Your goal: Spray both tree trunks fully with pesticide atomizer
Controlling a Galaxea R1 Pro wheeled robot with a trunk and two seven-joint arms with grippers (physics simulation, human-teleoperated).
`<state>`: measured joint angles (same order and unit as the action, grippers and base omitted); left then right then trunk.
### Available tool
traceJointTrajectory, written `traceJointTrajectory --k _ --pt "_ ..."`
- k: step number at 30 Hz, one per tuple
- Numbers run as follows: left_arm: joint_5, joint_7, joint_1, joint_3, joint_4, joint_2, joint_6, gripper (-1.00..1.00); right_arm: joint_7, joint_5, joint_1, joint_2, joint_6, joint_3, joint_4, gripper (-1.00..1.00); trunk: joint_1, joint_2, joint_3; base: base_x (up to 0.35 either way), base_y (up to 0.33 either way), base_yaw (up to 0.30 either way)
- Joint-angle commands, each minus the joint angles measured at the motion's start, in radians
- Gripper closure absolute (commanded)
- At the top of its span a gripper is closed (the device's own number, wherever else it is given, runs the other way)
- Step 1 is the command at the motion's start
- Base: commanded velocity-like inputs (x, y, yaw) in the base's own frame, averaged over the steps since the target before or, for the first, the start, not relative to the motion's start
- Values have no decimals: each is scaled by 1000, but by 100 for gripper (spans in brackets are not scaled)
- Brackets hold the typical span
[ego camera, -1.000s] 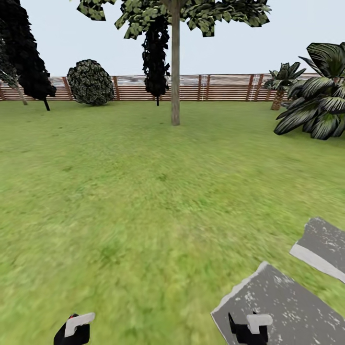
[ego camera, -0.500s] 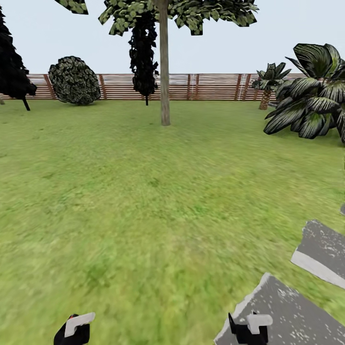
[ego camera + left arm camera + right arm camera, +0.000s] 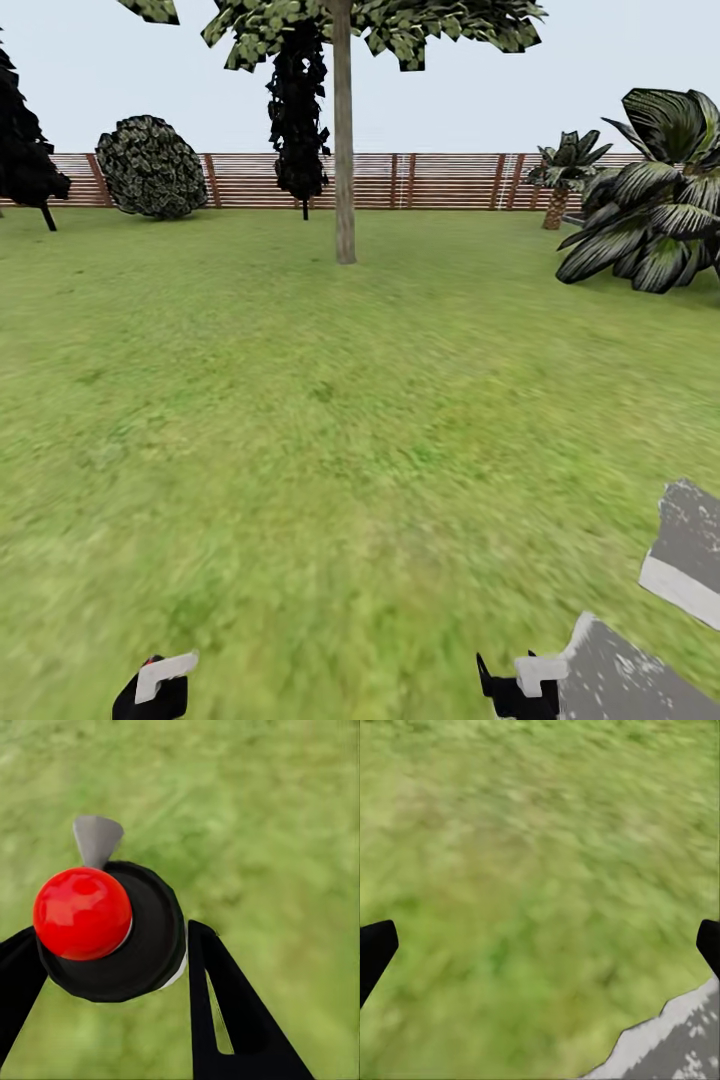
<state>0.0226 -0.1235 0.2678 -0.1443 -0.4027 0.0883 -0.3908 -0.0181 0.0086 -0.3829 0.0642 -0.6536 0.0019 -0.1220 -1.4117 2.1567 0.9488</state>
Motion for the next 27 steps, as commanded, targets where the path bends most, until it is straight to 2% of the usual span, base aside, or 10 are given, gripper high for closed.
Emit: traceJointTrajectory --k 1,27 --pt "2 -1 1 0 1 0 -3 100 -2 1 -1 0 -3 0 1 -100 0 0 1 337 76 0" --pt "2 -2 1 0 15 -1 -3 100 -2 1 -1 0 -3 0 1 -100 0 0 1 337 76 0"
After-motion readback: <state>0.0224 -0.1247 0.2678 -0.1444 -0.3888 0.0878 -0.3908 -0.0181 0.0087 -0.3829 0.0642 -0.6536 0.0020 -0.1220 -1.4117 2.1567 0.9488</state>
